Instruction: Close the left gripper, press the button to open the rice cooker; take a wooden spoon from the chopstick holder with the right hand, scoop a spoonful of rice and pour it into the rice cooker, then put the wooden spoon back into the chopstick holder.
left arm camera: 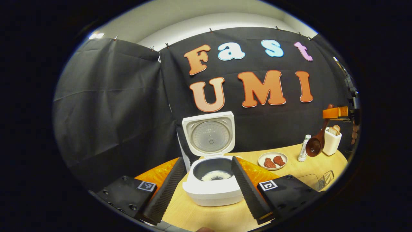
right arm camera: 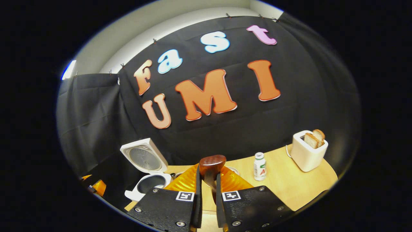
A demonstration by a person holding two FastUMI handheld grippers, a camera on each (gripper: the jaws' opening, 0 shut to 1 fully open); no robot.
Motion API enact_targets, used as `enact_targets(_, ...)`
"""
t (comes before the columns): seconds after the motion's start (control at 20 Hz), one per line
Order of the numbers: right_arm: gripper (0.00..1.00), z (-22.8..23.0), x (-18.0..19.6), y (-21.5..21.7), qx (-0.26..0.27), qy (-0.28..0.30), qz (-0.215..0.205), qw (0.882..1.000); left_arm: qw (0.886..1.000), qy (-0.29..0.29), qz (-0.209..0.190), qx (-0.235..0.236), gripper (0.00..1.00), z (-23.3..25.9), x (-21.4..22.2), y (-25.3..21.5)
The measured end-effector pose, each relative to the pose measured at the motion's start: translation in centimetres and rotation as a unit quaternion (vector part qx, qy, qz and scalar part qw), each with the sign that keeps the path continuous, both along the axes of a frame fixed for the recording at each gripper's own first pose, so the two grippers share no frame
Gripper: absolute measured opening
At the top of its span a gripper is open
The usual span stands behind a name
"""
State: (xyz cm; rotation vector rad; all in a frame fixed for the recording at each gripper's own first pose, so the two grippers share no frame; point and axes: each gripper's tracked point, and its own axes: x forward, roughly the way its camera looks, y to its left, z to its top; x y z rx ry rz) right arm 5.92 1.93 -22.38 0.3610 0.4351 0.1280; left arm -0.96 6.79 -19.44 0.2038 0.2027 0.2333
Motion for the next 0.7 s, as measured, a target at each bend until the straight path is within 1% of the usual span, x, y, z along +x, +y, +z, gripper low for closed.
enact_targets(0.15, 0.17, -1.1, -1.6, -4.4, 0.0, 0.019, -0.043, 0.999, 1.0, -0.001, -0.016, -0.003, 1.0, 0.0, 0.9, -1.8)
enact_targets(0.3, 0.17, -2.4, -3.3, -7.6, 0.003, 0.04, -0.075, 0.996, 1.0, 0.003, -0.029, -0.002, 1.0, -0.2, 1.7, -3.2)
enact_targets(0.45, 0.18, -3.5, -5.2, -9.2, 0.009, 0.058, -0.09, 0.994, 0.999, 0.003, -0.036, -0.002, 1.0, -0.1, 2.1, -4.3)
enact_targets(0.7, 0.18, -5.4, -7.6, -10.6, 0.023, 0.082, -0.108, 0.99, 0.999, -0.003, -0.04, 0.002, 1.0, 0.8, 2.5, -5.2)
